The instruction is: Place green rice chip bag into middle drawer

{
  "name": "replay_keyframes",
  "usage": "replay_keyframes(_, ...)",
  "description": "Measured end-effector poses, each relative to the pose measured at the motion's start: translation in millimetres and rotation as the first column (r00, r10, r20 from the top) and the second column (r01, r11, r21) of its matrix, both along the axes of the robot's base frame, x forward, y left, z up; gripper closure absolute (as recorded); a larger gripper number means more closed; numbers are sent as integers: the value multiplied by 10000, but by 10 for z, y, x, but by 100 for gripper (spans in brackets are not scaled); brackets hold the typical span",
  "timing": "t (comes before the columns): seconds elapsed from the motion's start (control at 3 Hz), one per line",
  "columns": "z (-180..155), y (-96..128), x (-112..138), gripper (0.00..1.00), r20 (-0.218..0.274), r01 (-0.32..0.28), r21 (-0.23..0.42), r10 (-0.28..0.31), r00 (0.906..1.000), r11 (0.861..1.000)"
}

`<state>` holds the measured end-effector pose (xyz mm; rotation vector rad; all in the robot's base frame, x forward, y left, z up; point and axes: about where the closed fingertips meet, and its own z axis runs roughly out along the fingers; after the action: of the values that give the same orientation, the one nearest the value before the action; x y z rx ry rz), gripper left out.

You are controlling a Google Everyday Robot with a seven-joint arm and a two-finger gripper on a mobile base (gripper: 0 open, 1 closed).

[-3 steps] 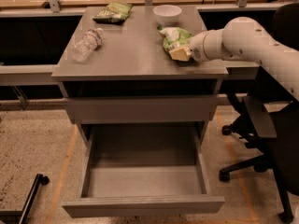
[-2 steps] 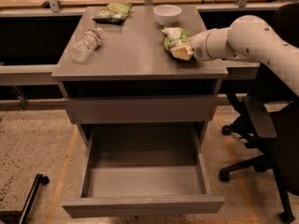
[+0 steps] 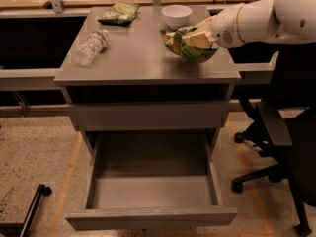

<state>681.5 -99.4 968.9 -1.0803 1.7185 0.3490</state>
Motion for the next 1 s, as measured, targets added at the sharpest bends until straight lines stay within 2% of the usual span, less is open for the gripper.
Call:
replay_keyframes(0.33,286,-87,-513,100,173,-143,-446,151,9997,9989)
replay_keyframes(0.67,389,-207,-1094,100,61,-89,-1007,96,9999,9949)
replay_keyframes(1.0,169,-364,-1539,100,-740,-332,-1156,247,9970,9927)
